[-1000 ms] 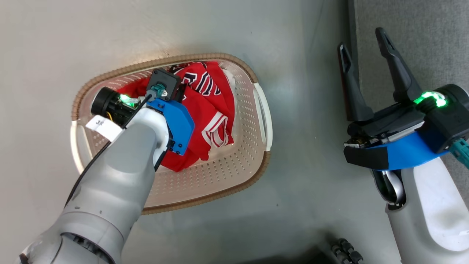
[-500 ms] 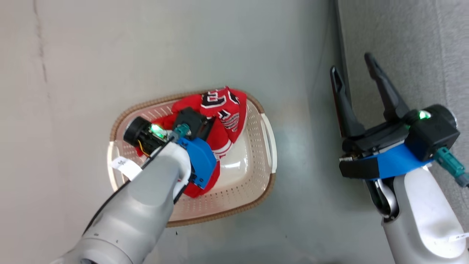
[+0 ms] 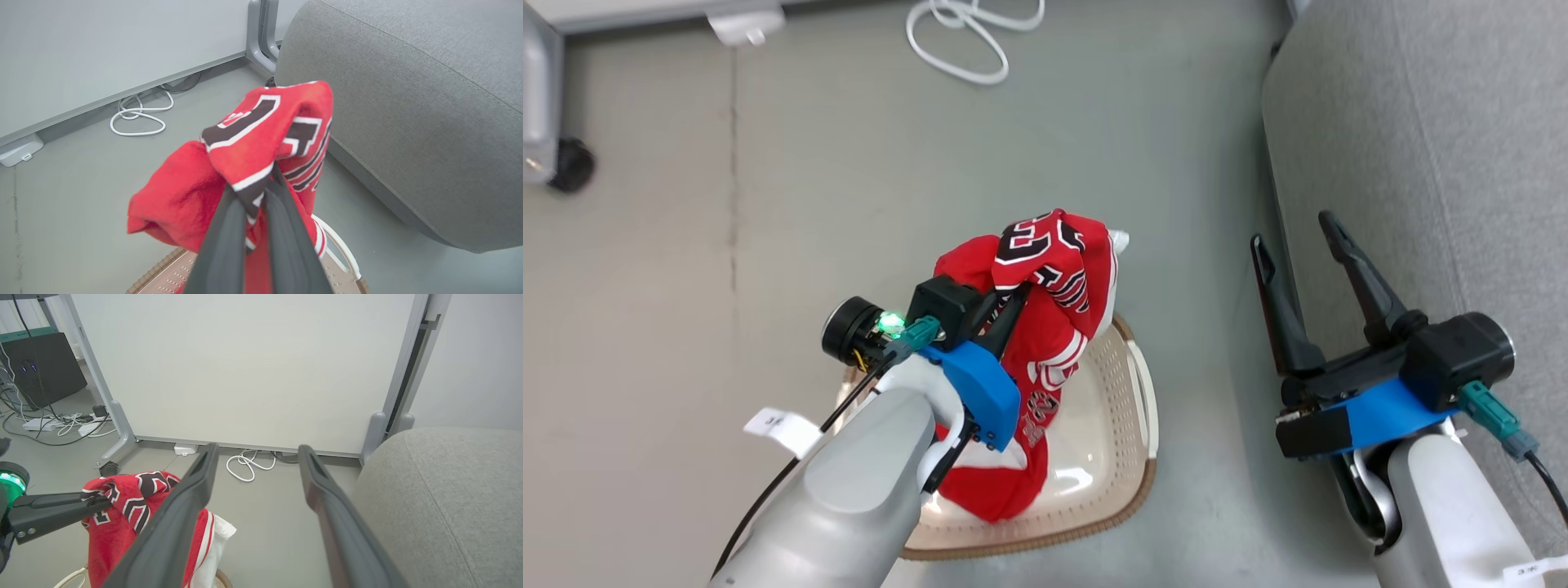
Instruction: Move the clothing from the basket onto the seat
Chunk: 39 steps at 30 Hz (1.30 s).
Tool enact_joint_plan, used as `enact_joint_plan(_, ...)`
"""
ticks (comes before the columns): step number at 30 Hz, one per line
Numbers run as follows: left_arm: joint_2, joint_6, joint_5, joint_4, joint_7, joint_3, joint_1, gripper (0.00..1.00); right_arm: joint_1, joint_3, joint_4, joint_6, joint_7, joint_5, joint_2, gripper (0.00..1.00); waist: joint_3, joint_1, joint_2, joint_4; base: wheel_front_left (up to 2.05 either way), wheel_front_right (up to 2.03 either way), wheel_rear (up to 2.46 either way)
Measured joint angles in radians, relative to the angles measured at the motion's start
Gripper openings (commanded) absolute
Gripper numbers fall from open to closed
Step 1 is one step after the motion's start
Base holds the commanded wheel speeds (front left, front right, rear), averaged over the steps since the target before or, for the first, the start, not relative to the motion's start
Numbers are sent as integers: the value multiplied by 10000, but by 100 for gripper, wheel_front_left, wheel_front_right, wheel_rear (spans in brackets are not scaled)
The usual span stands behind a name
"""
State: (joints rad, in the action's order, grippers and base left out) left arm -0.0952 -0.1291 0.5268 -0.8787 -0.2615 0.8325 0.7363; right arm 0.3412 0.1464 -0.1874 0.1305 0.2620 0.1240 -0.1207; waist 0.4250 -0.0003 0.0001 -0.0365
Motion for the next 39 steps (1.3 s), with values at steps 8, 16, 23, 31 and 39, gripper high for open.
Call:
enact_joint_plan(8,-153,0,-554,1478,0,-1546,-913,0,-604,-50,-171,0,2,-21,130,100,-1307,0,0,247,0,0,0)
enact_joint_plan(16,-56,0,-1047,2871,-2,-2499,-1459,0,-1251,-182,-169,0,2,-86,278,100,-2390,0,0,355,0,0,0)
enact_joint_plan(23,-6,0,-1248,3833,0,-2533,-1468,0,-1628,-261,-150,0,2,-132,378,100,-2981,1,0,434,0,0,0)
enact_joint_plan(31,-21,0,-1204,4608,-2,-2366,-1176,0,-1930,-332,-117,0,2,-161,487,100,-3357,1,0,540,0,0,0)
enact_joint_plan(39,-127,0,-1145,4629,-2,-2276,-1138,0,-2016,-288,35,0,2,-119,529,100,-3464,2,0,564,0,0,0)
